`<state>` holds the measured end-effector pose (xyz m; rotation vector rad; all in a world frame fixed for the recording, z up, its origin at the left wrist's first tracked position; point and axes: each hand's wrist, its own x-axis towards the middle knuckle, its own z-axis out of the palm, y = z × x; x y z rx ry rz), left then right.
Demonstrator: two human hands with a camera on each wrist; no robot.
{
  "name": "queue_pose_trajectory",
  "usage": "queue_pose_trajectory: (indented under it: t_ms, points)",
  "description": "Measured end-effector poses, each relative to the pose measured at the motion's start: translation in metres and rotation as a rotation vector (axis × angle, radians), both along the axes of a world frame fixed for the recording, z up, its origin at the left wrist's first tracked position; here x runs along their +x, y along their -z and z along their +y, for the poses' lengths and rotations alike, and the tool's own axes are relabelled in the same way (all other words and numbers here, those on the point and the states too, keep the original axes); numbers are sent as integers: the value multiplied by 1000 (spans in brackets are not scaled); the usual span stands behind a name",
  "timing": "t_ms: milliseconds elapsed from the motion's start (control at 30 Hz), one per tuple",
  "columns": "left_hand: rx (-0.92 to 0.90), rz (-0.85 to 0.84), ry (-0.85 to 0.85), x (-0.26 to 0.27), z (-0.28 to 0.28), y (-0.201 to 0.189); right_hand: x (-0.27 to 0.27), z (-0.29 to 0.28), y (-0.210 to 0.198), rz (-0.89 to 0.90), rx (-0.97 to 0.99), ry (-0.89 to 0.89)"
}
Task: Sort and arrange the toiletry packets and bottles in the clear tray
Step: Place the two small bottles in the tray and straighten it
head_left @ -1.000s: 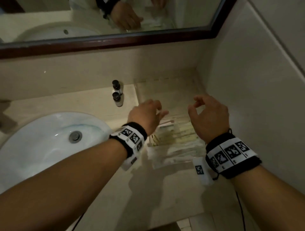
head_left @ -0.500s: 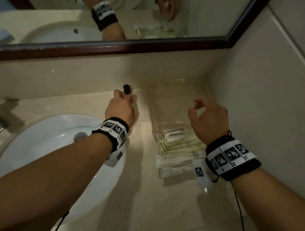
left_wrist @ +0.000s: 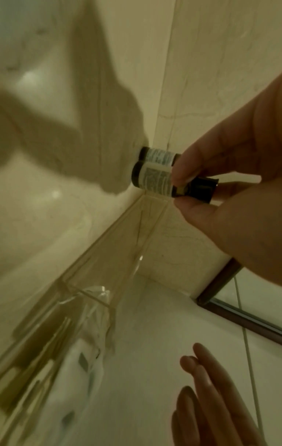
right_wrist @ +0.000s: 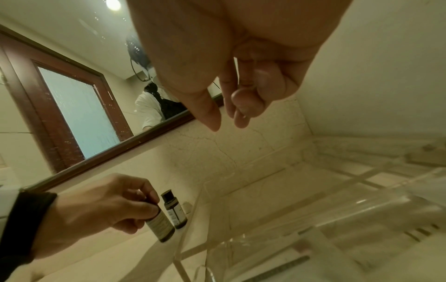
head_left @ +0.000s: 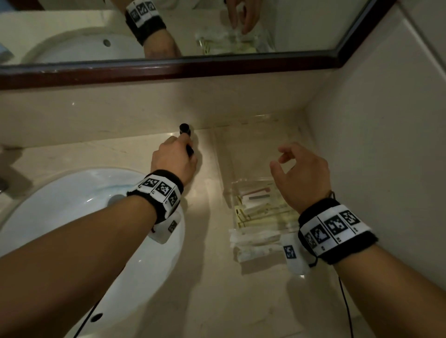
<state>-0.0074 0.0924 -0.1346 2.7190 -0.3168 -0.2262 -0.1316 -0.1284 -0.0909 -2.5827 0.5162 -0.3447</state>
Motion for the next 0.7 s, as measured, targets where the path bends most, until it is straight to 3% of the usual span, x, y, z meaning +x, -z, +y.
queue_pose_trajectory:
  t_ms: [267,400,567,700]
  points:
    - [-292,-167,3,-14,-24,-41,-6,-5,-3,-40,-14,50]
    - [-439,-182,154,-33,-51,-54,-17,-17,-6,-69,-19,107]
    - [-576,-21,370,-71,-93,-43,-42,-35,-9,-156,-59,180]
    - [-483,83,464,-96,-125,-23,-67,-47,-10,-160,-89,219]
